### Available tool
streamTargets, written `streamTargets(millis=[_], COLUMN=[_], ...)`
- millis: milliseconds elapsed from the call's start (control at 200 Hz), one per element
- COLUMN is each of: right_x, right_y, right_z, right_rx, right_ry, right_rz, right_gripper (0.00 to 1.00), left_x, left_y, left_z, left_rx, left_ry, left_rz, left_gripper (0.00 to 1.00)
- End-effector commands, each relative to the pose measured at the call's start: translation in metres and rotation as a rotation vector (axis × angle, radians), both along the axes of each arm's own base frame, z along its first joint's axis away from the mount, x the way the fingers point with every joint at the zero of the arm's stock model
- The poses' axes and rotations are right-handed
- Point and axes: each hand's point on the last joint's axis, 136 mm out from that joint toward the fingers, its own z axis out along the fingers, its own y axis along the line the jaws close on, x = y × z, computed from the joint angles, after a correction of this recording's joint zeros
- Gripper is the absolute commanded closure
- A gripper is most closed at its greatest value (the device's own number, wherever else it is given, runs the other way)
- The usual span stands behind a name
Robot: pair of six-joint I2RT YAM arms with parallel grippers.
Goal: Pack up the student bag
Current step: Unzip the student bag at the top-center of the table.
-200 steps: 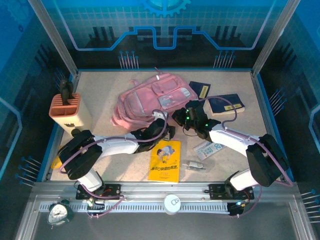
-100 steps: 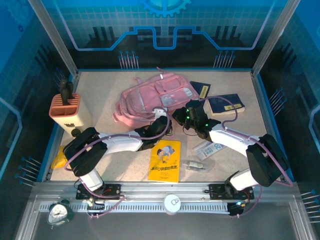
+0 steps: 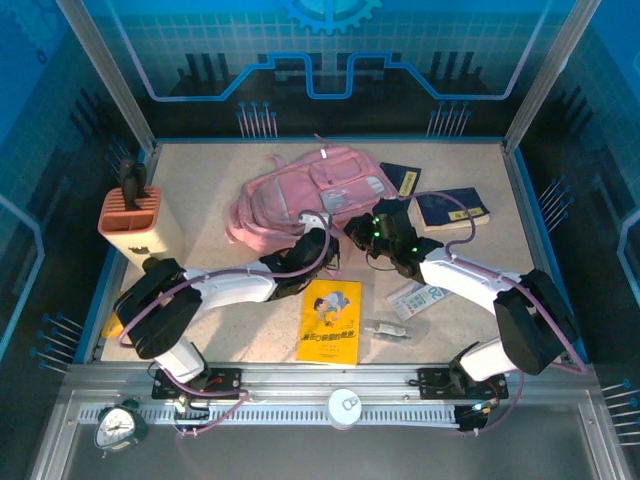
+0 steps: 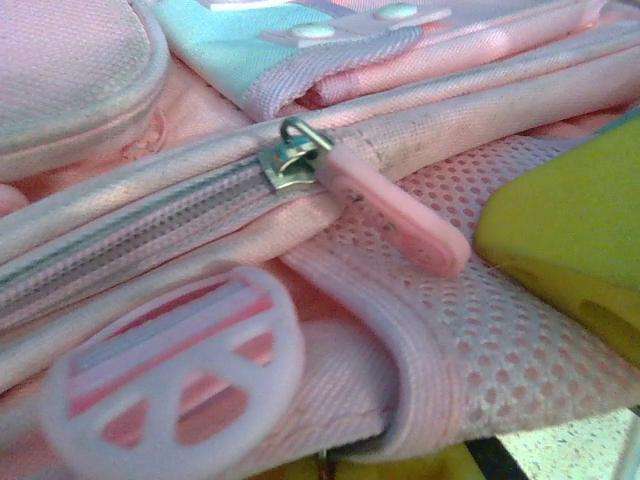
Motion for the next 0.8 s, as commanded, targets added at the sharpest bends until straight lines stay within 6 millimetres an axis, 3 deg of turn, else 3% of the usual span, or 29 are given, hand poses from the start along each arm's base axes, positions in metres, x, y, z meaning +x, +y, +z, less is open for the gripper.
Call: streamTargets(millis=[0, 350, 370, 425, 595, 795], right_x=[0.01, 0.02, 0.024, 0.028, 0.046, 0.076], right_y=[-0.01, -0.022, -0.018, -0.014, 0.0, 0.021], right_z=[0.031, 0.03, 0.04, 0.043, 0.045, 0.035], right_rx=[0.038, 0.018, 0.022, 0.013, -0.006, -0.069], right_ry=[-0.066, -0.054, -0.076, -0.088, -0.109, -0.104], right_rz=[-0.005, 0.018, 0.029, 0.057, 0.138, 0.238], right_gripper=[0.99, 1.0, 1.0, 1.0, 1.0, 0.92], left_x=[0.001, -0.02, -0.022, -0.025, -0.041, -0.056], left_y=[0.032, 0.089, 0.092, 0.098, 0.09, 0.074], left_z=[-0.002, -0.013, -0.013, -0.012, -0.006, 0.003], left_rx=[0.034, 0.047, 0.049, 0.058, 0.045, -0.038], left_ry=[0.043, 0.143, 0.145, 0.149, 0.181, 0.206], left_rz=[0.046, 0.05, 0.051, 0.048, -0.046, -0.122], left_gripper=[1.0, 1.0, 1.0, 1.0, 1.0, 1.0])
